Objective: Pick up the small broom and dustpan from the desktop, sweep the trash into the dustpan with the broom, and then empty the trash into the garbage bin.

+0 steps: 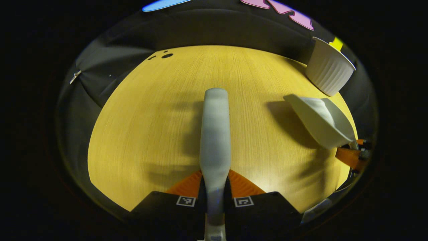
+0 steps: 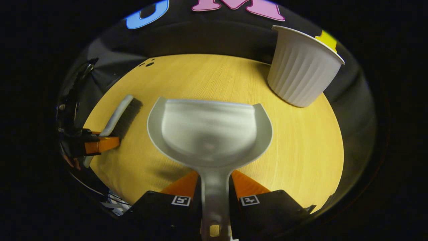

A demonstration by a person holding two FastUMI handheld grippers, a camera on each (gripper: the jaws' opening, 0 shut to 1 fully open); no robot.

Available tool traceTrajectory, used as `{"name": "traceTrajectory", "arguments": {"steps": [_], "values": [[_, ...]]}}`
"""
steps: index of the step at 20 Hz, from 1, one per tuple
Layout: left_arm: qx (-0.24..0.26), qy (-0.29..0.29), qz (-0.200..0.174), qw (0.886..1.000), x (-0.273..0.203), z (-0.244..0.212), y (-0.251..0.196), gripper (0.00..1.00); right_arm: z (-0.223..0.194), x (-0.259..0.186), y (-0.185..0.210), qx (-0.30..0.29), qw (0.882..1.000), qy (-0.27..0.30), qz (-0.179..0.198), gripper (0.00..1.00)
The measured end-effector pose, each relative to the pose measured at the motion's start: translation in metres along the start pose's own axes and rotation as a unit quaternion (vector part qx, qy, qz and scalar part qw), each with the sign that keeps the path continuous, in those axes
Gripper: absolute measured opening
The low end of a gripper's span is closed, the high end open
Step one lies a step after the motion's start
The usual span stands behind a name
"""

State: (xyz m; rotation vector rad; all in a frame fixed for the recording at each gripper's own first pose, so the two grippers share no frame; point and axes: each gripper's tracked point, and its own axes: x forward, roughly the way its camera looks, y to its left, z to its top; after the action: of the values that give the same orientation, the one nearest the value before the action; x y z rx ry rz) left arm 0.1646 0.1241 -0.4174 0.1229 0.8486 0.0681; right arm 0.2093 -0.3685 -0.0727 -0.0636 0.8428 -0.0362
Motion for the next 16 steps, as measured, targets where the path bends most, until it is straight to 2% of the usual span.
{"name": "traceTrajectory", "arguments": {"steps": [4, 7, 8, 10, 11, 12, 13, 14, 15, 16], "values": [[0.048, 0.020, 0.018, 0.998, 0.005, 0.003, -0.001, 0.28, -0.001, 0.002, 0.005, -0.017, 1.000, 0.004, -0.008, 0.39], [0.068, 0.023, 0.022, 0.997, 0.006, 0.007, -0.002, 0.30, -0.006, 0.010, 0.021, 0.010, 1.000, 0.021, 0.017, 0.40], [0.067, 0.028, 0.023, 0.997, 0.008, 0.007, 0.000, 0.28, -0.007, 0.012, 0.026, 0.012, 0.999, 0.025, 0.028, 0.42], [0.063, 0.029, 0.024, 0.997, 0.006, 0.006, 0.002, 0.36, -0.007, 0.013, 0.032, 0.003, 0.999, 0.030, 0.041, 0.57], [0.060, 0.025, 0.020, 0.998, 0.002, 0.006, 0.001, 0.43, -0.007, 0.011, 0.033, -0.001, 0.998, 0.029, 0.047, 0.66], [0.058, 0.018, 0.019, 0.998, -0.005, 0.007, 0.000, 0.61, -0.006, 0.007, 0.034, -0.002, 0.998, 0.027, 0.052, 0.65], [0.059, 0.010, 0.021, 0.998, -0.023, 0.014, 0.000, 0.79, -0.001, 0.002, 0.032, -0.002, 0.998, 0.019, 0.052, 0.82], [0.065, -0.004, 0.025, 0.998, -0.019, 0.013, 0.001, 0.97, 0.003, -0.001, 0.028, 0.001, 0.999, 0.012, 0.047, 0.90], [0.074, -0.016, 0.027, 0.997, -0.030, 0.017, 0.000, 0.95, 0.009, -0.009, 0.024, 0.002, 0.999, 0.004, 0.044, 0.98], [0.080, -0.029, 0.033, 0.996, -0.045, 0.022, 0.000, 0.97, 0.013, -0.018, 0.021, 0.000, 0.999, -0.003, 0.043, 0.99]]}}
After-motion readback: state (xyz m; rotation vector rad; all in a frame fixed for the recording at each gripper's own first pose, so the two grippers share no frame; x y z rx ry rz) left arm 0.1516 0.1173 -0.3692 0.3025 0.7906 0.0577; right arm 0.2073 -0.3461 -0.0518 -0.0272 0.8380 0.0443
